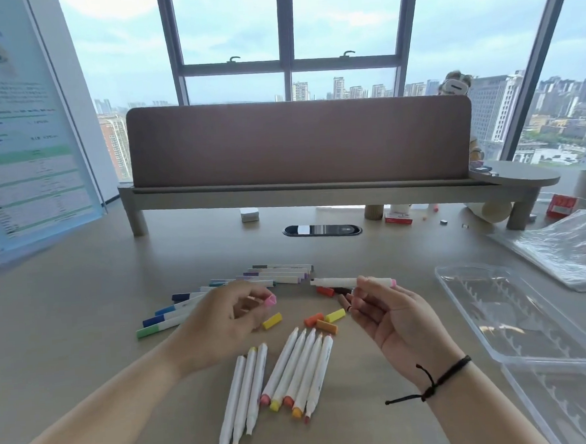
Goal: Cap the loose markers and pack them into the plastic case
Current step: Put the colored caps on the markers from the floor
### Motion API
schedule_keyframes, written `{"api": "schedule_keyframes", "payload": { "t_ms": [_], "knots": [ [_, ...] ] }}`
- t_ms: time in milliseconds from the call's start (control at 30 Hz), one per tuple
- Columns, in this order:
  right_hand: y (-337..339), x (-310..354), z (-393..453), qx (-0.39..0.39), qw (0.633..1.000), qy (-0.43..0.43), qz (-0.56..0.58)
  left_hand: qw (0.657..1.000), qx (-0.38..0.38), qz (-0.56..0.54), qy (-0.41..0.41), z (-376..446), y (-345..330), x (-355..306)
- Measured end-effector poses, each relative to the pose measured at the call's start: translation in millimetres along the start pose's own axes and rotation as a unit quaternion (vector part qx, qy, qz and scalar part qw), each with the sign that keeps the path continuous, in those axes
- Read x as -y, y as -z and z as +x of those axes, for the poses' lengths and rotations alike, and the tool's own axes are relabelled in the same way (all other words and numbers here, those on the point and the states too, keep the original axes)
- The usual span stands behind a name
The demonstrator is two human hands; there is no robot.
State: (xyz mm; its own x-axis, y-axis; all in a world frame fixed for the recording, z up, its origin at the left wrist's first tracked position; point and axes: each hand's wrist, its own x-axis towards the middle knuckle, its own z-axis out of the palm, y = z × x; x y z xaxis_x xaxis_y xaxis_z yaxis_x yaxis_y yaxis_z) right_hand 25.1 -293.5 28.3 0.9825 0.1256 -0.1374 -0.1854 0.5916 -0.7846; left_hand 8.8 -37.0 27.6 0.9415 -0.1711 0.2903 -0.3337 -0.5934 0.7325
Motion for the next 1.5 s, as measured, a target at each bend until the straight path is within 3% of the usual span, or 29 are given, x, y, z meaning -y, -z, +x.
{"api": "schedule_keyframes", "payload": {
  "t_ms": [200,400,1033,1267,1367,1467,1500],
  "knots": [
    [-20.5,-20.5,-14.6,0.093,0.992,-0.008,-0.088,0.988,-0.019,-0.154,0.009,-27.9,5.9,8.8],
    [-20.0,-26.9,-14.0,0.094,0.992,0.005,-0.079,0.982,-0.04,-0.186,0.011,-32.0,1.3,14.0],
    [-30.7,-40.8,-22.2,0.141,0.981,0.018,-0.13,0.978,0.005,-0.207,-0.005,-44.9,-4.3,14.1],
    [-34.6,-37.8,-25.7,0.111,0.974,0.022,-0.194,0.984,0.014,-0.175,0.001,-42.2,-2.6,18.6],
    [-31.4,-41.0,-21.7,0.076,0.926,0.054,-0.366,0.991,-0.008,-0.133,0.002,-38.5,-2.9,22.8],
    [-25.0,-39.7,-18.3,0.089,0.809,0.145,-0.562,0.994,-0.034,-0.105,-0.015,-38.2,-5.1,23.7],
    [-22.7,-34.7,-17.9,0.078,0.791,0.173,-0.581,0.994,-0.043,-0.097,-0.025,-38.8,-5.1,23.5]
  ]
}}
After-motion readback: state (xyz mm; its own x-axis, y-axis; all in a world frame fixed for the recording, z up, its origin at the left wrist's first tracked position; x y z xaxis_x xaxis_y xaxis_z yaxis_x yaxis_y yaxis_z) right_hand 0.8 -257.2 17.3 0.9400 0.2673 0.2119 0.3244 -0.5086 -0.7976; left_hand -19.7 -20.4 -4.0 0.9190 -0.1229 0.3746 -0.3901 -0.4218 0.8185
